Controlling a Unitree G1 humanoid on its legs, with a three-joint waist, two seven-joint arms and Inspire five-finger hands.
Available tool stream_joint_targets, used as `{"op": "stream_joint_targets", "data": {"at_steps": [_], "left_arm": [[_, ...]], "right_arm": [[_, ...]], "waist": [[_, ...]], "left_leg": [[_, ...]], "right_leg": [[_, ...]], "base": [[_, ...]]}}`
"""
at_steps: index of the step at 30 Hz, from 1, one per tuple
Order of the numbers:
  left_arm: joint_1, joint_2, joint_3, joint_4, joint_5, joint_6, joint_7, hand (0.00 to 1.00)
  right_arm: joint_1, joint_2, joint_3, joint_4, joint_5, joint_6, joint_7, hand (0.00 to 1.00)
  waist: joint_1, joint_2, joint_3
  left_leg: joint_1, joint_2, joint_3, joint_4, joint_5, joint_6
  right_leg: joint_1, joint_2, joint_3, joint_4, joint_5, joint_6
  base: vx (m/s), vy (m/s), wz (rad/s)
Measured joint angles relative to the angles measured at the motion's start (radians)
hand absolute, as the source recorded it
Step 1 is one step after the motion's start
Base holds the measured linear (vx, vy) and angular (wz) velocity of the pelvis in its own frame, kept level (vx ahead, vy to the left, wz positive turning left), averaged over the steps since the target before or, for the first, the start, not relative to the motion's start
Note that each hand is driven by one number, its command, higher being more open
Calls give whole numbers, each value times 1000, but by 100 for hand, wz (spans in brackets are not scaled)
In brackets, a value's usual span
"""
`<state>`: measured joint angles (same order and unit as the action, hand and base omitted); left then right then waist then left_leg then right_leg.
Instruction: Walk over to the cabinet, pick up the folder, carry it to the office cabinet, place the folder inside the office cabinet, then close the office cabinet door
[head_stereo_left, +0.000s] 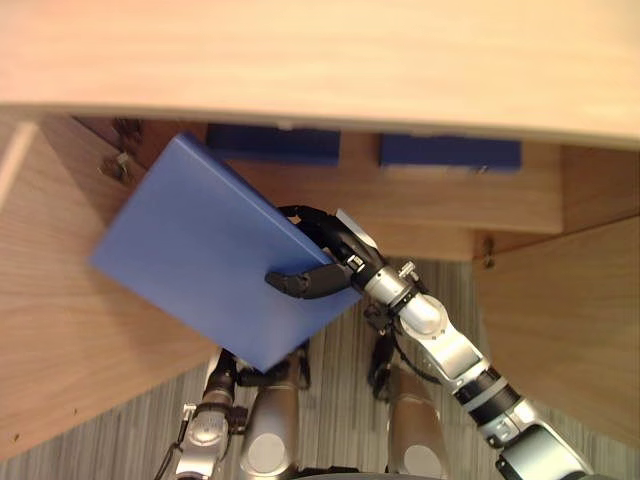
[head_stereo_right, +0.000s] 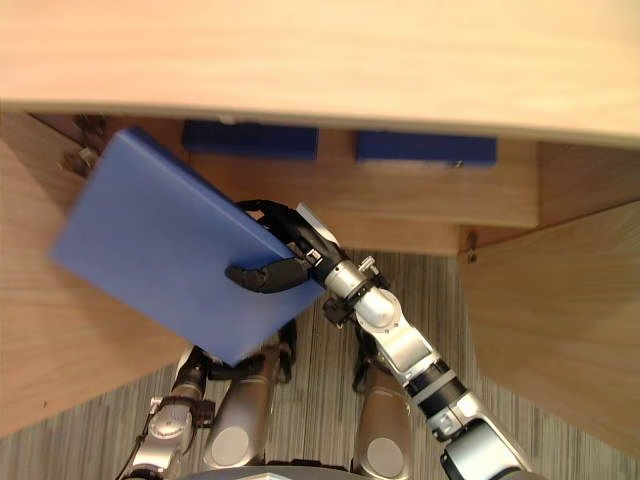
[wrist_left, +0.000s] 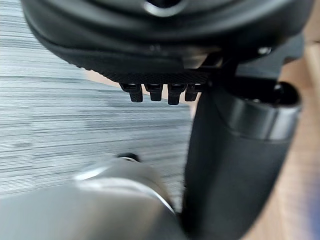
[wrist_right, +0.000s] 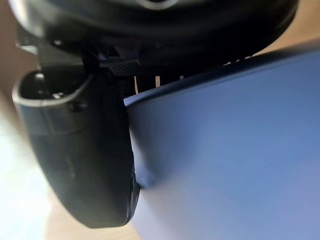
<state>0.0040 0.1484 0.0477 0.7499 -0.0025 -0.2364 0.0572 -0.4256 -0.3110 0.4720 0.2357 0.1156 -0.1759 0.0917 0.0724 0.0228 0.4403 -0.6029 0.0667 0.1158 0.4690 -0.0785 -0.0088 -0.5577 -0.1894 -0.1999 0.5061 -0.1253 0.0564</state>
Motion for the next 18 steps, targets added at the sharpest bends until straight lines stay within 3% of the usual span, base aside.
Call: {"op": "stream_joint_targets", "data": {"at_steps": [4, 8, 13, 18], "left_arm": [[-56, -18, 8, -5, -46, 1, 12, 100], [-64, -41, 43, -53, -72, 1, 24, 100], [-88, -65, 82, -128, -114, 5, 40, 100], [-93, -82, 83, -179, -147, 5, 74, 100]], "right_arm": [[-38, 30, -113, 36, 2, 27, -85, 0], [-93, 100, -246, 24, 86, 26, -159, 0], [-205, 146, -448, 1, 332, -27, -297, 0], [-240, 178, -583, 0, 451, -71, -422, 0]], "waist": [[3, 23, 15], [2, 25, 16], [24, 28, 22], [32, 28, 28]], "left_leg": [[-138, 20, -17, 126, -35, 12], [-238, 32, -24, 240, -78, 11], [-395, 48, -52, 377, -110, 5], [-442, 54, -57, 420, -125, 3]], "right_leg": [[-122, -5, 2, 109, -33, -6], [-222, -17, 4, 230, -87, -12], [-363, -28, -2, 375, -145, -22], [-408, -31, -3, 419, -165, -25]], "base": [[-64, 16, -1], [-57, 1, 2], [-36, -32, 8], [-7, -28, 2]]}}
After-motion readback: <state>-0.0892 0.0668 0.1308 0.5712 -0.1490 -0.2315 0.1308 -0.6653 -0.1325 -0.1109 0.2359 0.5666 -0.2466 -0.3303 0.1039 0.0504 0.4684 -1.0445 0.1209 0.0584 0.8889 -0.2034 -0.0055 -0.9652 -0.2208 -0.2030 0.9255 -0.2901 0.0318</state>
